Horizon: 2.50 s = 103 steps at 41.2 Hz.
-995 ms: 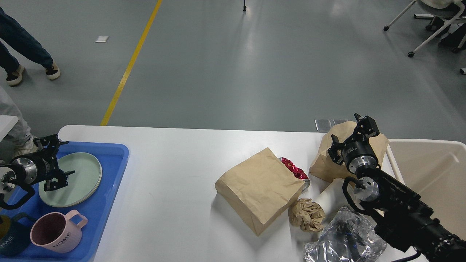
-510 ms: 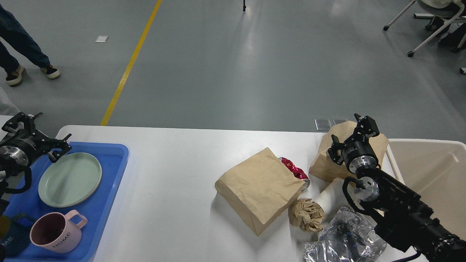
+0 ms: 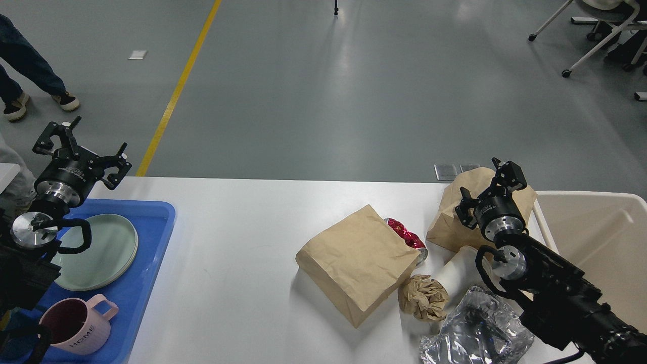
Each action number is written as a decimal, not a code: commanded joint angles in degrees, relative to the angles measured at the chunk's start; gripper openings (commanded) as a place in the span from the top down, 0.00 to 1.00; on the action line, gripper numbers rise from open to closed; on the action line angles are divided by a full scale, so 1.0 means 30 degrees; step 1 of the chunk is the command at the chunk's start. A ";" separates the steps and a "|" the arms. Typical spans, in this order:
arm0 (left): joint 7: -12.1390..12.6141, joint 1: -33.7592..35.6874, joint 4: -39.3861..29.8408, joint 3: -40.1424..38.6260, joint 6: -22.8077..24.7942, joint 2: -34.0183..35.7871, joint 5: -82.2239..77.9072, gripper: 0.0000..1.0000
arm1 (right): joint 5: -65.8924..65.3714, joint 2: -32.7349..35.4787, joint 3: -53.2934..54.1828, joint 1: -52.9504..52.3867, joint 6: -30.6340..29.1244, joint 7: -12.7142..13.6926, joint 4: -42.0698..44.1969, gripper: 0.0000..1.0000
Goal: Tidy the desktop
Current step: 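Open the left gripper and raise it off the plates, then raise the right gripper and move it above the brown paper bag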
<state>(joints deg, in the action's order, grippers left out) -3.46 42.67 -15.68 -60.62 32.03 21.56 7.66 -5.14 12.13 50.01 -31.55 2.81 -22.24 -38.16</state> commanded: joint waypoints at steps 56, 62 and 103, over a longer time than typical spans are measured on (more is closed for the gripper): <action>-0.1454 -0.2210 0.0011 0.0049 0.2977 -0.2761 -0.0121 0.04 | -0.0014 0.0000 0.0000 0.0000 0.0000 0.0000 0.0006 0.00; -0.1454 -0.2210 0.0011 0.0049 0.2977 -0.2761 -0.0121 0.04 | 0.0015 0.0000 0.0000 0.0000 0.0000 0.0000 0.0006 0.00; -0.1454 -0.2239 0.0011 0.0049 0.2977 -0.2790 -0.0121 0.04 | 0.0044 0.4158 0.0323 -0.0967 0.0059 0.0205 0.0269 0.00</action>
<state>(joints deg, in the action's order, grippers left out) -7.83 36.02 -15.65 -60.47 40.96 13.24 7.30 -5.02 21.38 51.02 -34.36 3.00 -21.64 -37.54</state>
